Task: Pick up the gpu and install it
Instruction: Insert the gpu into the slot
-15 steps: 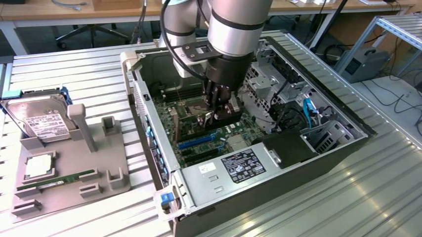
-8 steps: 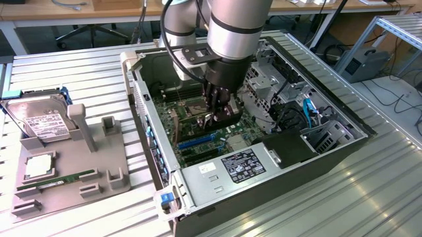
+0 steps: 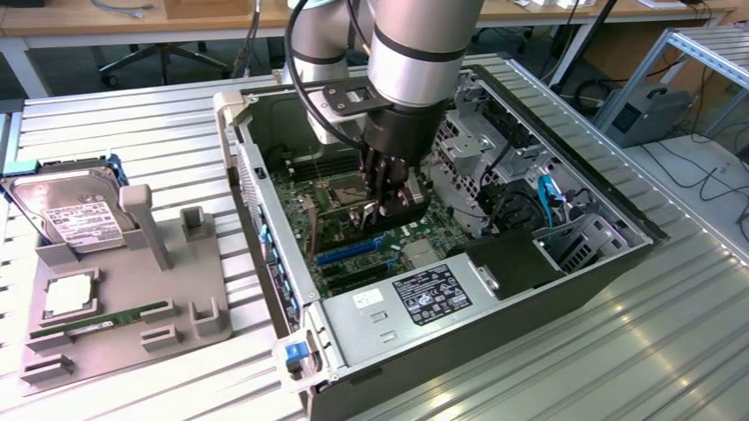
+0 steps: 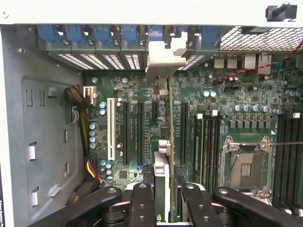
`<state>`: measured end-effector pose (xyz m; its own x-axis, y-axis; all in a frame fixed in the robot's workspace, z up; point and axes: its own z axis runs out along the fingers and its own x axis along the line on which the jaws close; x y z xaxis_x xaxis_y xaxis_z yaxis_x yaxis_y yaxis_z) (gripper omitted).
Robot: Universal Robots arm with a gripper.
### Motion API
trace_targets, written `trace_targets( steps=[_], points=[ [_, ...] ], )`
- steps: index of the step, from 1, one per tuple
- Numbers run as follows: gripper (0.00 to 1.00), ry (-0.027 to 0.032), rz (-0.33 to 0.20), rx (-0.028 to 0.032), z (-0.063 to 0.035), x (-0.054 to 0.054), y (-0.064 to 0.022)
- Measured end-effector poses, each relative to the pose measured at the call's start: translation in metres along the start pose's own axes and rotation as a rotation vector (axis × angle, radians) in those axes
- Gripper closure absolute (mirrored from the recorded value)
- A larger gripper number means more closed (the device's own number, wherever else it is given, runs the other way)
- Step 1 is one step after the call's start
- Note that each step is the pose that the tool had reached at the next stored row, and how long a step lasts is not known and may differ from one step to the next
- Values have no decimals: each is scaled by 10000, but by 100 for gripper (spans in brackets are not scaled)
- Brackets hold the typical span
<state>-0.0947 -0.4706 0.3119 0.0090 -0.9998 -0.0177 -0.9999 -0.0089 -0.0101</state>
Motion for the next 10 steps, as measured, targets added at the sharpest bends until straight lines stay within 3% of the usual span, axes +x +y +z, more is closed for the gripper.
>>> trace_targets(
  steps=[10],
  points=[
    [73,-1,1,1,15,1,7]
  ],
)
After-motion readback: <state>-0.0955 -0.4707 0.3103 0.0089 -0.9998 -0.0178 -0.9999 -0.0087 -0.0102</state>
